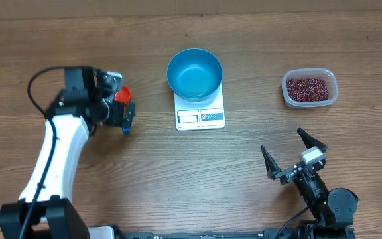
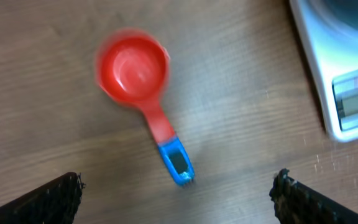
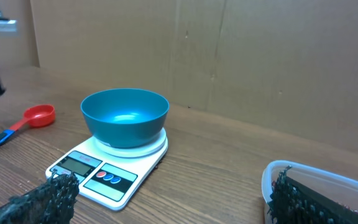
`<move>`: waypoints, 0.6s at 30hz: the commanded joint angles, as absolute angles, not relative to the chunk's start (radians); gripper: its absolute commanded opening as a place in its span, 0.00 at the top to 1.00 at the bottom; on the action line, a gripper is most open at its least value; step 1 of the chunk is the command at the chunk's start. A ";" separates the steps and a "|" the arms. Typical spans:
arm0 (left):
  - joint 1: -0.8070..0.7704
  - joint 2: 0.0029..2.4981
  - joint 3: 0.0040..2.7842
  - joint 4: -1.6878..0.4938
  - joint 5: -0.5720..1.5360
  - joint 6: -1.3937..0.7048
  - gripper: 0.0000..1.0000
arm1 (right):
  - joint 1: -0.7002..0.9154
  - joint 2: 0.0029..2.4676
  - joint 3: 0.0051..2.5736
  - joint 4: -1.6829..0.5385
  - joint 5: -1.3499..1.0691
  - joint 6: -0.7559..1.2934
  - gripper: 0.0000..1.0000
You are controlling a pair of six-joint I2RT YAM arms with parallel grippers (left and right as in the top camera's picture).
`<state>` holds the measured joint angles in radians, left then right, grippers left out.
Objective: Scoop item into bowl and weigh 150g on scale
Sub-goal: 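Move the left gripper over the red scoop's cup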
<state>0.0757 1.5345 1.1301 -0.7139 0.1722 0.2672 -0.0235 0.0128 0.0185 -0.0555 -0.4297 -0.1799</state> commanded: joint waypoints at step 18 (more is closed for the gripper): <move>0.088 1.996 1.651 -1.041 0.134 0.254 0.00 | -0.018 0.003 0.008 -0.055 -0.421 -0.173 0.00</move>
<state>0.0795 1.9614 1.6241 -1.0405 0.1616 0.2642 -0.0238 0.0128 0.0185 -0.0551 -0.4297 -0.1795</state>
